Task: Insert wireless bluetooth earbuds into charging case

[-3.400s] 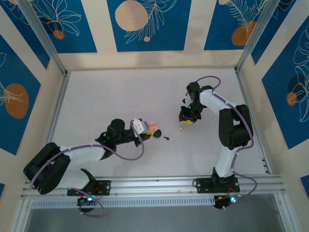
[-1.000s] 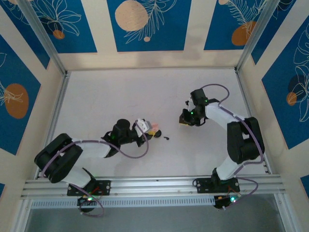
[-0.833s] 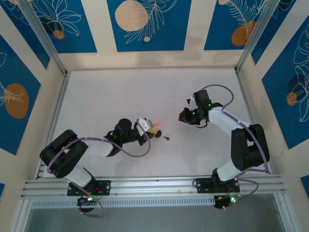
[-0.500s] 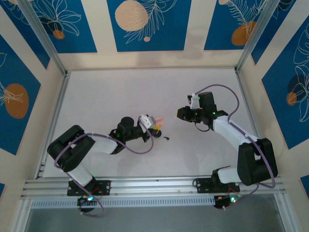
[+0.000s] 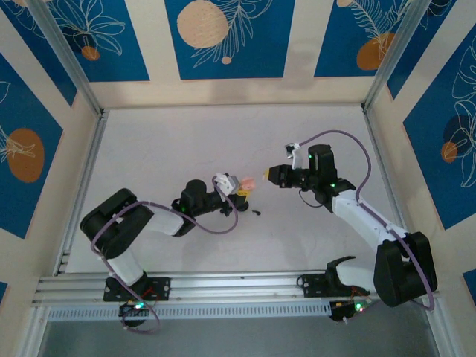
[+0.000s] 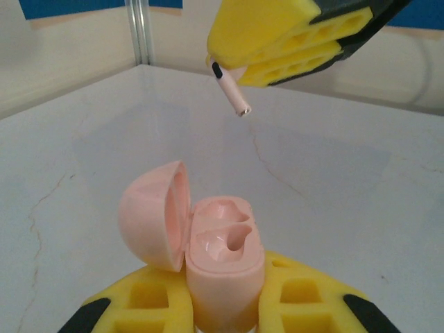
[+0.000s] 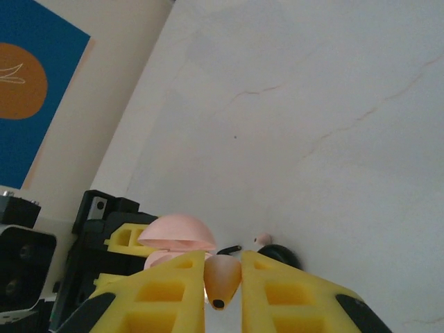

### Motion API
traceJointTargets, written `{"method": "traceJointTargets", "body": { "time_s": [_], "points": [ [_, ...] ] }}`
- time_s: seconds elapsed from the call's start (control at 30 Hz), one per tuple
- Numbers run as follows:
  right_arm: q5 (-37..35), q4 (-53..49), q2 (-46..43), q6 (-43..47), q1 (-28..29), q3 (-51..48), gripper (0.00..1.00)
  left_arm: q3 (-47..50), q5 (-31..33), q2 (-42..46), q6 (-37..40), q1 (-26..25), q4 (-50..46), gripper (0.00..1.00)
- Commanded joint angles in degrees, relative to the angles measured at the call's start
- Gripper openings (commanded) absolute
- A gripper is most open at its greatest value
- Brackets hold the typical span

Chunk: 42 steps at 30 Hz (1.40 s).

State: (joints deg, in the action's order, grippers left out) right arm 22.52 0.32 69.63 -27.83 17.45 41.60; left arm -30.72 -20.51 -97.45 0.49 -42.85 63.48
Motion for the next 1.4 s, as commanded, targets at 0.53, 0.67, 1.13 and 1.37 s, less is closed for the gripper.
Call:
{"method": "traceJointTargets", "body": {
  "time_s": [0.53,0.67,1.13,1.37],
  "points": [
    [1.2,2.9,-0.5,4.3,5.5,1.2,0.16,-1.0,-2.4,-2.1,-4.3,-0.4,10.1,0.05],
    [0.6,3.5,-0.4,4.2,5.8,1.2,0.16,-1.0,-2.6,-2.1,-4.5,-0.4,10.5,0.05],
    [-0.9,4.2,-0.6,4.9,6.2,0.7,0.16,-0.9,-3.4,-2.0,-5.1,-0.4,12.5,0.05],
    [-0.1,2.9,-1.0,6.9,6.1,0.0,0.16,-0.6,-3.1,-1.7,-5.6,-0.4,14.1,0.05]
  ]
}}
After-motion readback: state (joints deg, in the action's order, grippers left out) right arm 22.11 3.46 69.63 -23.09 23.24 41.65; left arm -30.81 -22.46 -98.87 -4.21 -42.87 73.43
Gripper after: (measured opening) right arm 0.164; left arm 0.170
